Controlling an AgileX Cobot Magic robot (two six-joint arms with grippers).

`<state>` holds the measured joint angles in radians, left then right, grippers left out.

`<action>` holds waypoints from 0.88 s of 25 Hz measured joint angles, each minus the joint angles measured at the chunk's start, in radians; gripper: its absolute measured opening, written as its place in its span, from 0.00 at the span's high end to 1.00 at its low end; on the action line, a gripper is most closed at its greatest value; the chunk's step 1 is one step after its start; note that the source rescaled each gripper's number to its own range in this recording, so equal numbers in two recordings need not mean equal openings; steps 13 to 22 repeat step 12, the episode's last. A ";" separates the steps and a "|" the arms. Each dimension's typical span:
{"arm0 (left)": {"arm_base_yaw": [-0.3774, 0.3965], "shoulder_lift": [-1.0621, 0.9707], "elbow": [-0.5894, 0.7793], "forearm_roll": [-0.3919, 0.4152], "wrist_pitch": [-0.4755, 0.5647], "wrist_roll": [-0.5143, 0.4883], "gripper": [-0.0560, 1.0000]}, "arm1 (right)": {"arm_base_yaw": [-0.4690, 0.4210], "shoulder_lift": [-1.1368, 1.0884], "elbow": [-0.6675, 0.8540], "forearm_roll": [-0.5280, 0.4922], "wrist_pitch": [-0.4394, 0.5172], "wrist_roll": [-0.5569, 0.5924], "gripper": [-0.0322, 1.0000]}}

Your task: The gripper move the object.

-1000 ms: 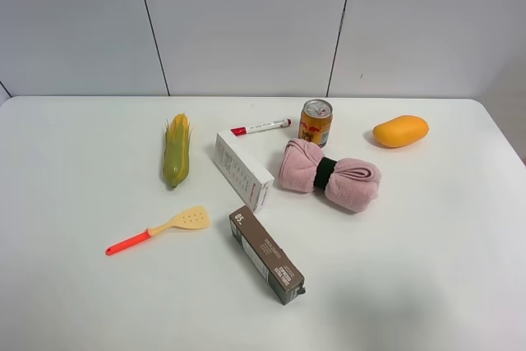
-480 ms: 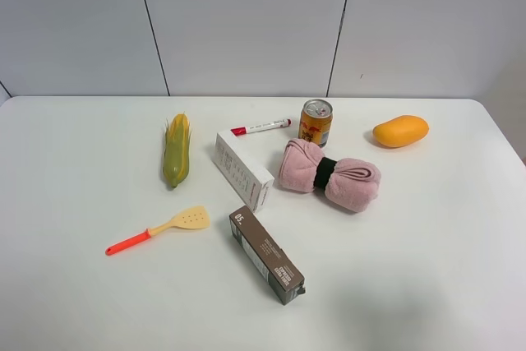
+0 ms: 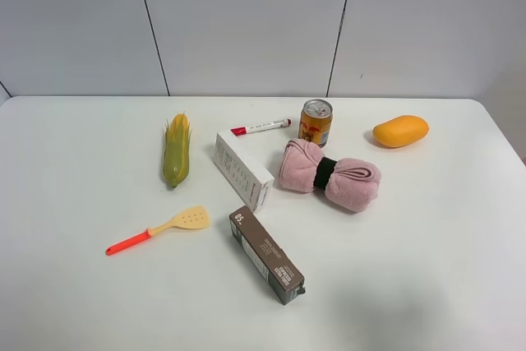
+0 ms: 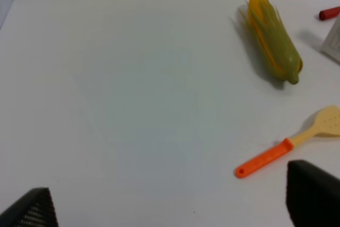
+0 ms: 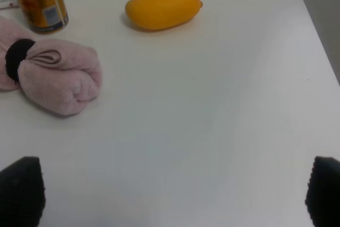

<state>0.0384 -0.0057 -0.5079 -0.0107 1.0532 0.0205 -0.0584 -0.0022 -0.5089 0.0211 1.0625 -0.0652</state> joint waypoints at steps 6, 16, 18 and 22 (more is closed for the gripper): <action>0.000 0.000 0.000 0.000 0.000 0.000 0.00 | 0.000 0.000 0.000 0.000 0.000 0.000 0.00; 0.000 0.000 0.000 0.000 0.000 0.000 0.00 | 0.000 0.000 0.000 0.000 0.000 0.000 0.00; 0.000 0.000 0.000 0.000 0.000 0.000 0.00 | 0.000 0.000 0.000 0.000 0.000 0.000 0.00; 0.000 0.000 0.000 0.000 0.000 0.000 0.00 | 0.000 0.000 0.000 0.000 0.000 0.000 0.00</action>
